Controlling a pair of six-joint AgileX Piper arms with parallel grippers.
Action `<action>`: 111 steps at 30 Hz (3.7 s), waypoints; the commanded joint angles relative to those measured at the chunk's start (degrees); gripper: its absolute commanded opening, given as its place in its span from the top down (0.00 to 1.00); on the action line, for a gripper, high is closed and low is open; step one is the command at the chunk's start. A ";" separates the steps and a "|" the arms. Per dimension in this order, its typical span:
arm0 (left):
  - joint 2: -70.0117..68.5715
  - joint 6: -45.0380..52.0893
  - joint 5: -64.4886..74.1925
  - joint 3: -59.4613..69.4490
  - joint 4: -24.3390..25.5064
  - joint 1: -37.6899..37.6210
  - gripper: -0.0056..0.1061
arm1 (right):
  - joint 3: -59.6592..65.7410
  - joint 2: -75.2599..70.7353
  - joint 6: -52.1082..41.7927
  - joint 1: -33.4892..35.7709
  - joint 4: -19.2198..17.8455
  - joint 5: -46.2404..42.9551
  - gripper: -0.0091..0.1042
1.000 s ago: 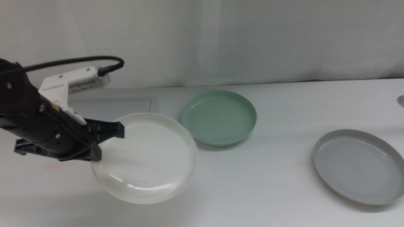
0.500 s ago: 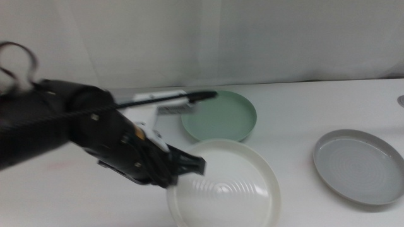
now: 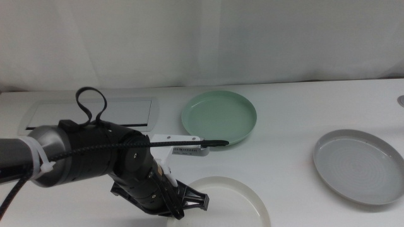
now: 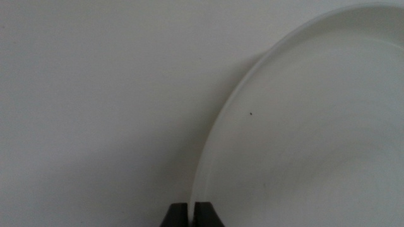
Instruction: Stack the three bowls on top of each other.
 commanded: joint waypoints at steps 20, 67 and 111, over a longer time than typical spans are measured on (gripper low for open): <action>0.21 -0.47 -2.53 0.89 -1.74 -0.24 0.12 | 0.18 0.02 -0.34 -0.35 -0.28 -0.28 0.01; 13.59 -19.44 10.92 -41.57 26.48 8.38 0.13 | 0.18 0.02 -0.21 -0.35 -0.28 -0.32 0.01; 31.69 -18.82 3.56 -44.36 21.01 8.28 0.98 | 0.18 0.02 -0.21 -0.35 -0.06 -0.45 0.01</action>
